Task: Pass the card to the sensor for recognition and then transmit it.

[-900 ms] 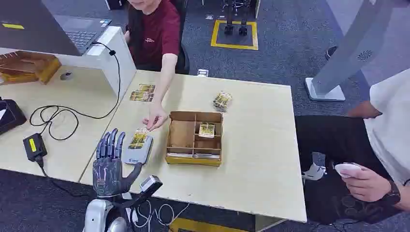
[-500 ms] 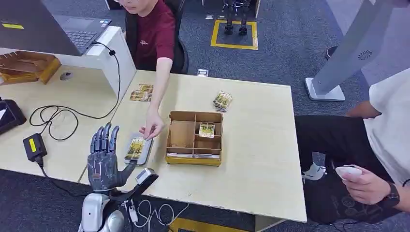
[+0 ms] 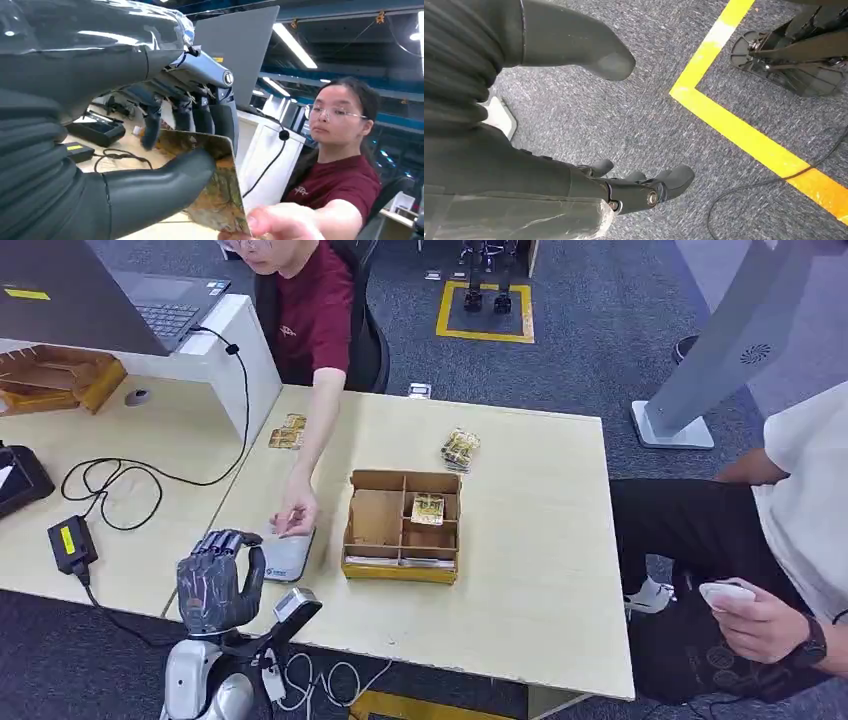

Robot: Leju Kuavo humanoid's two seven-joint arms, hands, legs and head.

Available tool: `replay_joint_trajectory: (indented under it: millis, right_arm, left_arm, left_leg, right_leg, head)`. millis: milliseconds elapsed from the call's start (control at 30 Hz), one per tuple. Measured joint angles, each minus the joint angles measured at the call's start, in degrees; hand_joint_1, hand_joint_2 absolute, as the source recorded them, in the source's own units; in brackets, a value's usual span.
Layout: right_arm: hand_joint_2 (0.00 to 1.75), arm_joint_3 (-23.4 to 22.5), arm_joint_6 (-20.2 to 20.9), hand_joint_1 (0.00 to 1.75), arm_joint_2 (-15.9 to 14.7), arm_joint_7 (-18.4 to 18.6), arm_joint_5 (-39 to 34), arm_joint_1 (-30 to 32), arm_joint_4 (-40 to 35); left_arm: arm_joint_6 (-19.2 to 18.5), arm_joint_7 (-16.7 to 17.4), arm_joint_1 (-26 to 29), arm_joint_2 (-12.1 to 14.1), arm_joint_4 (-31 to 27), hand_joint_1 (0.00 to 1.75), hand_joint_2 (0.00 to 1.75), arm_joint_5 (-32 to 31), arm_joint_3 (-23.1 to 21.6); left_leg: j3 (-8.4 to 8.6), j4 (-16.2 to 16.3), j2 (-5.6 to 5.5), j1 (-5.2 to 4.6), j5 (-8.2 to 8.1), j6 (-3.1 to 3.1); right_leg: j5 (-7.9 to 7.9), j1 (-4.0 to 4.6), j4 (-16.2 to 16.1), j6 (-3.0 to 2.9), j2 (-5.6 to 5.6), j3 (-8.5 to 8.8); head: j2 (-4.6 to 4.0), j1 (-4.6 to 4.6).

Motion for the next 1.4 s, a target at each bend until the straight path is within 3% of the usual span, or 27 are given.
replay_joint_trajectory:
  millis: [600,700,767,833,1400]
  right_arm:
    - [1.75,0.0,-0.1,0.00,0.0,0.0,0.2,0.0,0.0]
    - [1.75,0.0,-0.5,0.00,0.0,0.2,0.2,0.0,0.0]
    - [1.75,0.0,-0.9,0.00,0.0,0.7,-0.2,0.0,0.0]
    - [1.75,0.0,-1.1,0.00,0.0,1.2,-0.5,0.0,0.0]
    - [1.75,0.0,-1.1,0.00,0.0,1.4,-0.6,0.0,0.0]
  left_arm:
    - [0.0,-3.3,0.0,-0.1,0.0,1.75,1.75,10.5,0.0]
    - [-0.6,-1.4,0.0,0.2,0.4,1.75,1.75,18.4,-1.1]
    - [-3.9,1.2,-0.1,0.4,0.4,1.75,1.75,28.6,-2.6]
    - [-7.5,4.1,-0.2,0.5,0.4,1.75,1.75,34.8,-3.8]
    - [-8.5,5.4,-0.9,1.0,0.4,1.75,1.75,36.3,-6.3]
  left_leg:
    - [0.00,0.0,0.00,0.00,0.00,0.00]
    - [0.01,0.0,0.01,0.00,0.00,0.00]
    - [0.01,0.0,0.00,0.00,0.00,0.00]
    - [0.00,0.0,0.00,0.00,0.00,0.00]
    - [0.01,0.0,0.01,0.00,0.00,0.00]
  right_leg:
    - [0.00,0.00,0.0,0.00,0.00,0.00]
    - [0.00,0.00,0.0,0.00,0.01,-0.01]
    - [0.00,0.00,0.0,0.00,0.00,-0.01]
    - [0.00,0.00,0.0,0.00,0.00,-0.01]
    - [0.00,0.00,0.0,0.00,0.01,-0.01]
  head:
    - [0.00,0.00]
    - [0.00,0.00]
    - [0.00,0.00]
    - [0.00,0.00]
    - [0.00,0.00]
